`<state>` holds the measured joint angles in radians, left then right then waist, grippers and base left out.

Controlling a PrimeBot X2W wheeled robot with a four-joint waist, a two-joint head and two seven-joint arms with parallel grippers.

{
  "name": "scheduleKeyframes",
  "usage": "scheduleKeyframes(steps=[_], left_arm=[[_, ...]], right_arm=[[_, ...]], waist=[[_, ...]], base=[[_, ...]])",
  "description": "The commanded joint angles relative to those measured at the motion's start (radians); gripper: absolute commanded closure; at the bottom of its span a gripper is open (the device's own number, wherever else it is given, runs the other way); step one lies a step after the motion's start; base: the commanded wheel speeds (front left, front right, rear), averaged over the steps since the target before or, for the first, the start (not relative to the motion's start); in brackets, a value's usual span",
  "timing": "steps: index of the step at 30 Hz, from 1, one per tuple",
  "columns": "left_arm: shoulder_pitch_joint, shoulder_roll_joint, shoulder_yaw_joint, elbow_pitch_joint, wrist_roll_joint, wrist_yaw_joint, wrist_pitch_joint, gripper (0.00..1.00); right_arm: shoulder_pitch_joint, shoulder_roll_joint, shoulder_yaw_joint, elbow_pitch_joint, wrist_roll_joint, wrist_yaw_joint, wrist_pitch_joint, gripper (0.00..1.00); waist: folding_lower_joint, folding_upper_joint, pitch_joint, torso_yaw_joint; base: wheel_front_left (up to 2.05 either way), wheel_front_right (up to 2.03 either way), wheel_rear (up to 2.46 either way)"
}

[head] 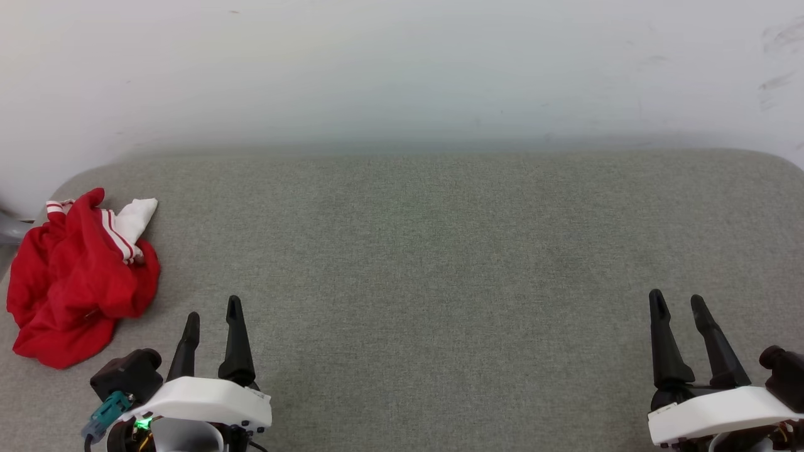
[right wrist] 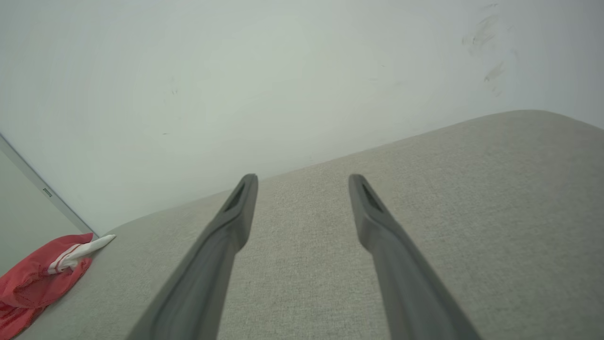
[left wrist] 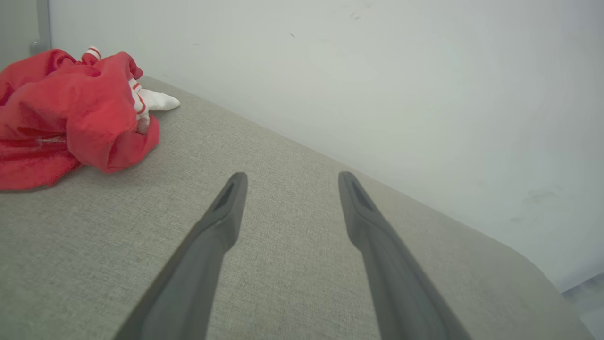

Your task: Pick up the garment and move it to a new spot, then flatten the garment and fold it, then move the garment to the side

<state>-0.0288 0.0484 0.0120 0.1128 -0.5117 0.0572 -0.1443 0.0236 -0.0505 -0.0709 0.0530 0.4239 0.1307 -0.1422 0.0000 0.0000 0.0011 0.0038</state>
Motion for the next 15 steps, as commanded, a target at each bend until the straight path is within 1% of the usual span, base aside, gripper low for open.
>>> scheduleKeyframes(steps=[1, 11, 12, 15], left_arm=[[-0.002, 0.003, -0.001, -0.012, 0.024, 0.005, -0.008, 0.0], [0.006, 0.003, -0.015, -0.021, 0.126, 0.013, -0.033, 0.0], [0.008, 0.003, -0.017, -0.023, 0.156, 0.016, -0.041, 0.0], [0.012, 0.003, -0.02, -0.023, 0.182, 0.018, -0.047, 0.0]], right_arm=[[0.001, 0.0, 0.001, -0.016, -0.026, 0.0, -0.011, 0.0], [0.013, 0.0, 0.004, -0.025, -0.133, 0.0, -0.035, 0.0], [0.017, 0.0, 0.004, -0.027, -0.162, 0.0, -0.043, 0.0], [0.022, 0.0, 0.003, -0.029, -0.191, 0.0, -0.049, 0.0]], waist=[[0.0, 0.0, 0.0, 0.0], [0.0, 0.0, 0.0, 0.0], [0.0, 0.0, 0.0, 0.0], [0.0, 0.0, 0.001, 0.0]], base=[[0.0, 0.0, 0.0], [0.0, 0.0, 0.0], [0.0, 0.0, 0.0], [0.0, 0.0, 0.0]])
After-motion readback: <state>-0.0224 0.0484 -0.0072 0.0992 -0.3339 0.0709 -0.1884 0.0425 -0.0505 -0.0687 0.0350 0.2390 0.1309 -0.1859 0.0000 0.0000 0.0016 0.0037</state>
